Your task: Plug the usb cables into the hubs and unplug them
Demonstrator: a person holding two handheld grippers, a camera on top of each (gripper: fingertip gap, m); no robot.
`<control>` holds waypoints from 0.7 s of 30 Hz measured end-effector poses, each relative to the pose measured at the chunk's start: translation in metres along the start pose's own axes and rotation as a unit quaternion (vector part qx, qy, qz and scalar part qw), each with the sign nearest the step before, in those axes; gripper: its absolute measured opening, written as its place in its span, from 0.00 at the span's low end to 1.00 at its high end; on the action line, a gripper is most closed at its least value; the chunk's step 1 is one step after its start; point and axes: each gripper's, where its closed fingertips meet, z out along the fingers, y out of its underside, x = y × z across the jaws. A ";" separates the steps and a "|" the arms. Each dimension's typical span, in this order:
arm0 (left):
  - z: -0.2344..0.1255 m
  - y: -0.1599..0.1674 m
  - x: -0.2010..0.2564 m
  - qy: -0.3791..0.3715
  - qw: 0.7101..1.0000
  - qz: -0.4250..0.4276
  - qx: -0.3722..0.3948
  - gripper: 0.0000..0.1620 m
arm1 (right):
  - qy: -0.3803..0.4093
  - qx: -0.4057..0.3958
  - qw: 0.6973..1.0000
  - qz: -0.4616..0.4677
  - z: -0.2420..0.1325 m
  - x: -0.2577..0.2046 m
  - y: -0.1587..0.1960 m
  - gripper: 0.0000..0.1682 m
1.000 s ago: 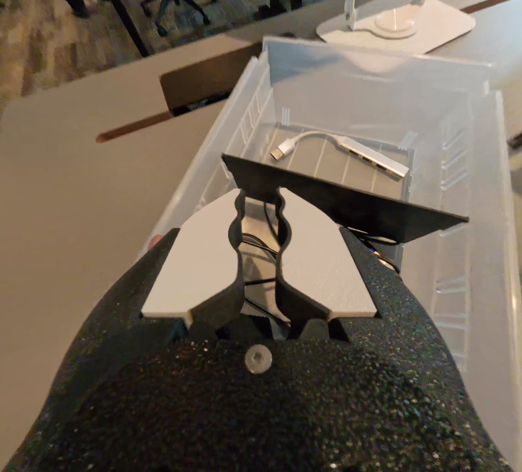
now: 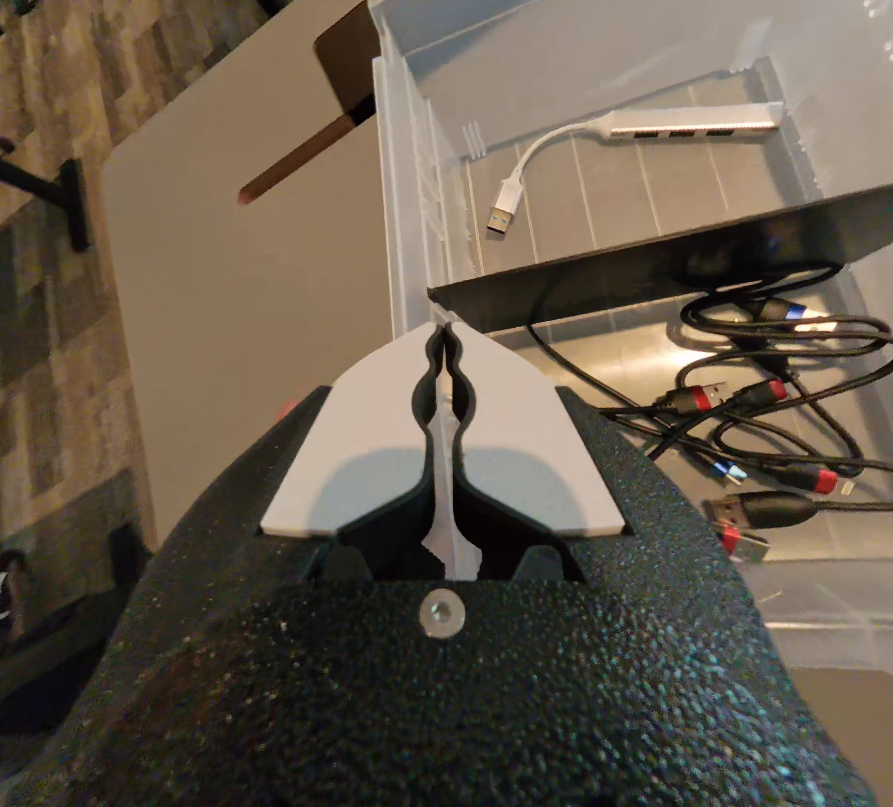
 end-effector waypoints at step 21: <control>-0.042 0.030 -0.073 -0.139 0.990 0.026 -0.017 0.12 | -0.008 0.036 0.999 0.014 0.011 -0.001 -0.010 0.08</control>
